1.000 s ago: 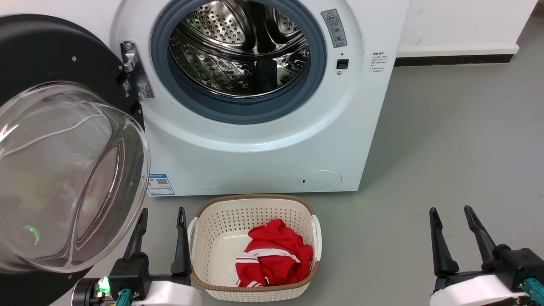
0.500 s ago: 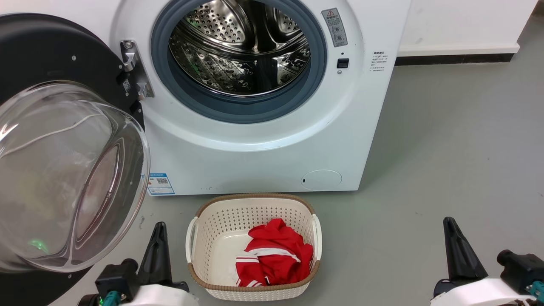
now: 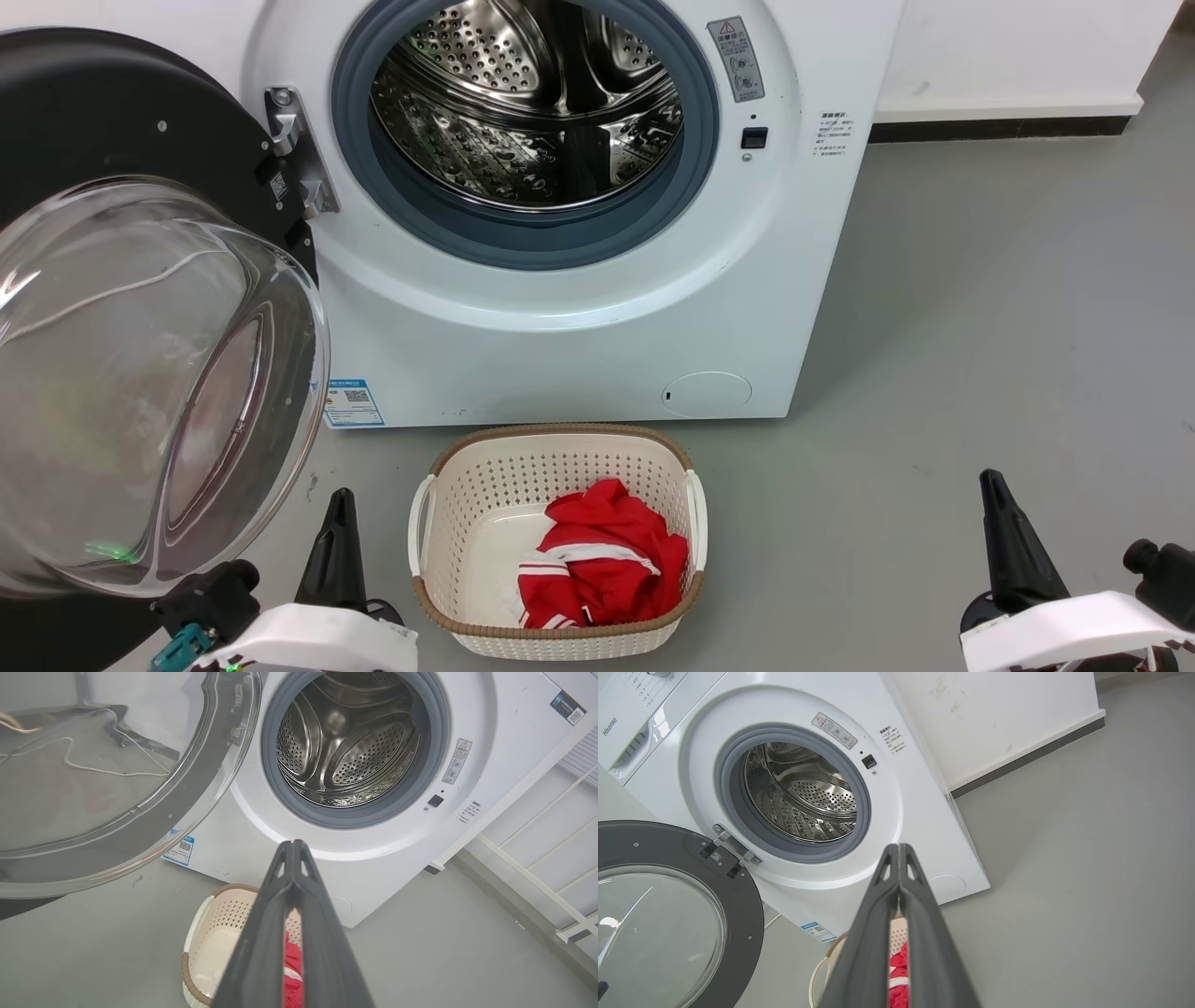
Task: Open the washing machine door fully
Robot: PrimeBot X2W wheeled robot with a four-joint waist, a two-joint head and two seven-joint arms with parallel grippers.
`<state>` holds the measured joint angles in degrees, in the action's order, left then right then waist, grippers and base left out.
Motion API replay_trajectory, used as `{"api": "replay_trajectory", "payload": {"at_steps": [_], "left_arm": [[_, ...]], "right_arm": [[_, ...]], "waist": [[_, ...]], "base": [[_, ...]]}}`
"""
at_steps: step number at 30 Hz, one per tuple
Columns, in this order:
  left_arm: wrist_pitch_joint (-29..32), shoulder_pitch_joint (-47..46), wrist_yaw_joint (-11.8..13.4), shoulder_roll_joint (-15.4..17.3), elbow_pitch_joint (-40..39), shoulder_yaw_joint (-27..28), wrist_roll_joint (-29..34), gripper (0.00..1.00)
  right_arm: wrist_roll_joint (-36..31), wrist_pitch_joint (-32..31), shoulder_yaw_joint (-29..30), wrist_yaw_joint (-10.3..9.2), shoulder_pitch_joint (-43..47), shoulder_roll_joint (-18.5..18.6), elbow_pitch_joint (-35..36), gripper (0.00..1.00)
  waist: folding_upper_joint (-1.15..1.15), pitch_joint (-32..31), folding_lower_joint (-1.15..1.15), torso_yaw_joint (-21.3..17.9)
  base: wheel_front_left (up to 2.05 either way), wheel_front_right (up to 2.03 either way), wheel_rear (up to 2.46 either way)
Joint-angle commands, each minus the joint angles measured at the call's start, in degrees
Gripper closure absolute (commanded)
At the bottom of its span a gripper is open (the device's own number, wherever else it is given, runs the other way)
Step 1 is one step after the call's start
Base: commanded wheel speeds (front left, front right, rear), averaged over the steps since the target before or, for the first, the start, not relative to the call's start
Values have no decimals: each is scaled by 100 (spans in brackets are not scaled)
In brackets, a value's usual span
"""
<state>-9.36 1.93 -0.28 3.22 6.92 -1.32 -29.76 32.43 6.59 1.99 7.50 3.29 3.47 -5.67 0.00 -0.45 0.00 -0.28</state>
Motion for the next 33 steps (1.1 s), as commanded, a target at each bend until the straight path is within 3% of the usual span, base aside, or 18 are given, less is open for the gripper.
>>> {"api": "replay_trajectory", "payload": {"at_steps": [1,15,33], "left_arm": [[51,-187,-42,40,-40,41,-288,100],[352,-331,-191,58,111,161,-1620,100],[656,-466,-338,65,268,294,-2898,100]], "right_arm": [[288,-35,10,0,-205,54,36,100],[1583,-256,41,-1,-375,83,-146,100],[2821,-494,89,0,-534,95,-323,100]], "waist": [[0,1,0,1],[0,11,0,5],[0,21,0,10]], "base": [[0,0,0],[0,0,0],[0,0,0]]}}
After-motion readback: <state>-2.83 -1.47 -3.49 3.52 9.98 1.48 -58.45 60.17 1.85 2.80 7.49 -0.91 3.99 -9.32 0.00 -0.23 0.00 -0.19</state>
